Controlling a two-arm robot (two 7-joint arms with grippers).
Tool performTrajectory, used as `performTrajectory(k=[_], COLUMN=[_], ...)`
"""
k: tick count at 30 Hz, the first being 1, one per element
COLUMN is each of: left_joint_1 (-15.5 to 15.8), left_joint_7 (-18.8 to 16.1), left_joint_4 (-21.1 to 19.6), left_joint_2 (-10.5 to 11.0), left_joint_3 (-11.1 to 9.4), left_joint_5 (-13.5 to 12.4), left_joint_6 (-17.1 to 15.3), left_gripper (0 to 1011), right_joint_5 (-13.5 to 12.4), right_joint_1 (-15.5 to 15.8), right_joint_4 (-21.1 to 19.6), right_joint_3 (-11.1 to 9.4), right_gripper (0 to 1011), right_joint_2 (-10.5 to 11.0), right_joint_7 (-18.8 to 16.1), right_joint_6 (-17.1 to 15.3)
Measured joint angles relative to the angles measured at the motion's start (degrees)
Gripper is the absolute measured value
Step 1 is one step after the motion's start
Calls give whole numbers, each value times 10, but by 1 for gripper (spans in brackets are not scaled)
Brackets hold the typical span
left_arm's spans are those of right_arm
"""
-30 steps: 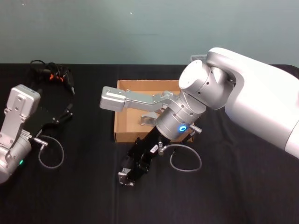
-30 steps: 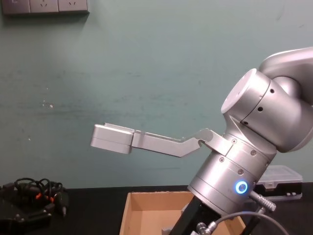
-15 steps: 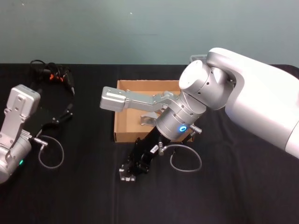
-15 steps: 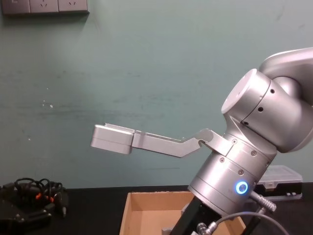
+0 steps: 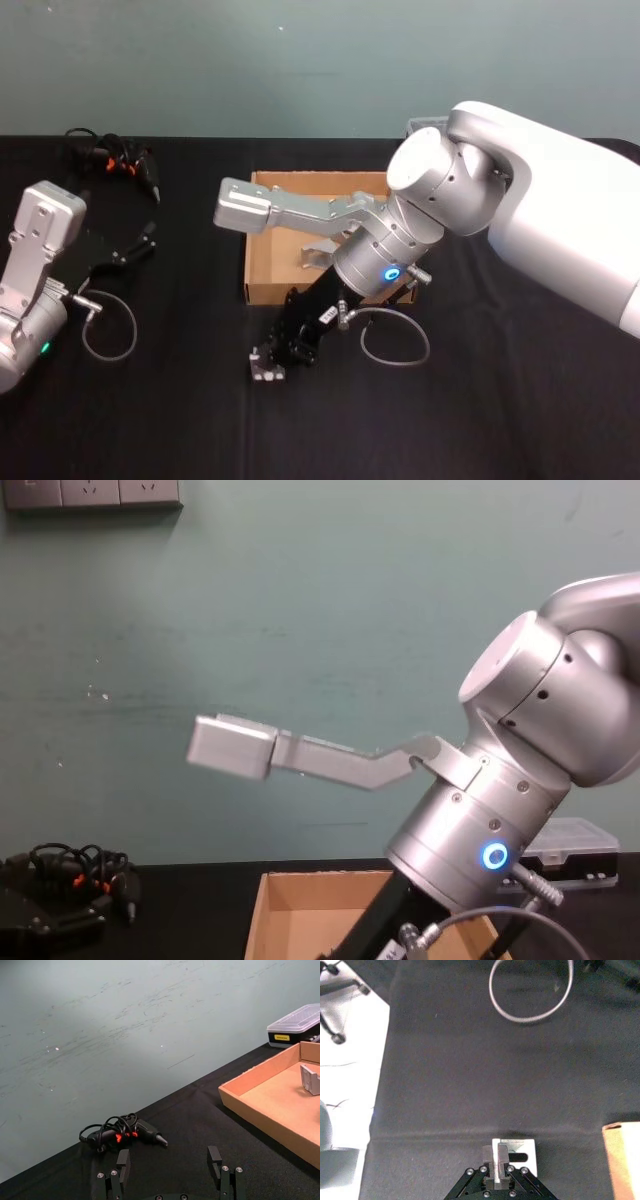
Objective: Use one hand to pick up the angle iron from the table and place it into the box.
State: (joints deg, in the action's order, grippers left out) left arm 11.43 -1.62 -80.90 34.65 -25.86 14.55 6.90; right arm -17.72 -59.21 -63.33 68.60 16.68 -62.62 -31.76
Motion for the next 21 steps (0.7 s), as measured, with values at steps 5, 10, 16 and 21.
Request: performTrajectory(k=[5, 10, 16, 21], left_joint_1=[0, 0, 0, 0], left_joint_7=[0, 0, 0, 0], left_joint_4=[0, 0, 0, 0], left_joint_2=[0, 0, 0, 0], left_joint_3=[0, 0, 0, 0], left_joint_5=[0, 0, 0, 0], left_joint_6=[0, 0, 0, 0], left_gripper=[1011, 1011, 1011, 1011], right_joint_5=[-6, -13, -19, -16], right_joint_1=[14, 33, 57, 63], right_joint_4=[-40, -76, -105, -89], right_joint_3=[-23, -55, -104, -128], right_gripper=[57, 57, 57, 57], right_joint_2=[17, 34, 51, 48], right_joint_7=[36, 81, 141, 168], right_joint_6=[12, 29, 53, 58])
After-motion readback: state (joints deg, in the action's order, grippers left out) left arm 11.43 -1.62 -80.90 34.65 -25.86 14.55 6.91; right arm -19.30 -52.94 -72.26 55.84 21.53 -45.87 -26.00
